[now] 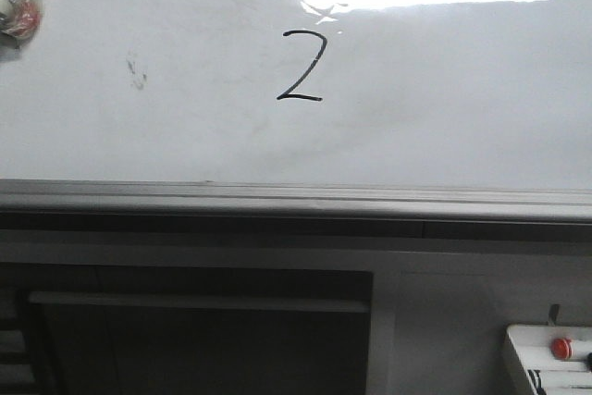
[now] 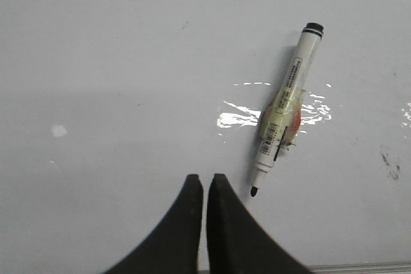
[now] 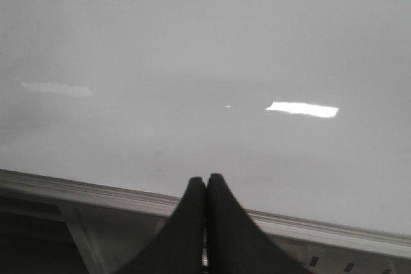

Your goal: Write number 2 on whiteboard

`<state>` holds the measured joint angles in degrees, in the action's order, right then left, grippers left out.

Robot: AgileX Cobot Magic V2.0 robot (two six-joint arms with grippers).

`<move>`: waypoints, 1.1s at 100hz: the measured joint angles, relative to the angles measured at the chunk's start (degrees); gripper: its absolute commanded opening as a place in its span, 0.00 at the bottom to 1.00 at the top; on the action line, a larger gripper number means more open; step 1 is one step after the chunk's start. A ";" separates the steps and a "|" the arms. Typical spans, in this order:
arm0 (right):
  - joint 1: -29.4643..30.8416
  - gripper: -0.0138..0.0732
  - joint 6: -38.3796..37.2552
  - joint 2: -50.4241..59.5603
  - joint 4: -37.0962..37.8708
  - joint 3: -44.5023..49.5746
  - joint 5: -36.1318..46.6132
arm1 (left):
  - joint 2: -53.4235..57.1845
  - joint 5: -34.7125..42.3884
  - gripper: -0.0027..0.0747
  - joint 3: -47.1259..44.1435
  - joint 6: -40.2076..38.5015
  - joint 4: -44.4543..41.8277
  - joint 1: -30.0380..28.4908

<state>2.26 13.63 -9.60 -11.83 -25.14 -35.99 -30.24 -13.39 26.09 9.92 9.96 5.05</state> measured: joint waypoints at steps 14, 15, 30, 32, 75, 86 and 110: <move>0.00 0.08 0.09 0.00 0.00 0.13 -0.12 | 0.00 0.00 0.01 0.00 0.00 0.00 0.00; 0.00 0.08 0.09 0.00 0.00 0.13 -0.12 | 0.00 0.00 0.01 0.00 0.00 0.00 0.00; 0.00 0.08 0.09 0.00 0.00 0.13 -0.12 | 0.00 0.00 0.01 0.00 0.00 0.08 0.00; 0.00 0.08 0.09 0.00 0.00 0.13 -0.12 | 0.00 0.00 0.01 0.00 0.00 0.08 0.00; 0.08 0.08 0.09 0.00 0.00 0.13 -0.22 | 20.40 4.53 0.01 -12.23 0.36 -6.15 1.38; 0.08 0.08 0.09 0.00 0.00 0.13 -0.22 | 26.84 4.77 0.01 -17.52 0.46 -6.27 1.38; 0.08 0.08 0.13 0.00 0.00 0.13 -0.22 | 30.47 11.73 0.01 -26.17 -2.04 -6.37 0.26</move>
<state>2.33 13.75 -9.60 -11.83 -25.02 -36.21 0.23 -1.66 -0.07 7.88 3.60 5.32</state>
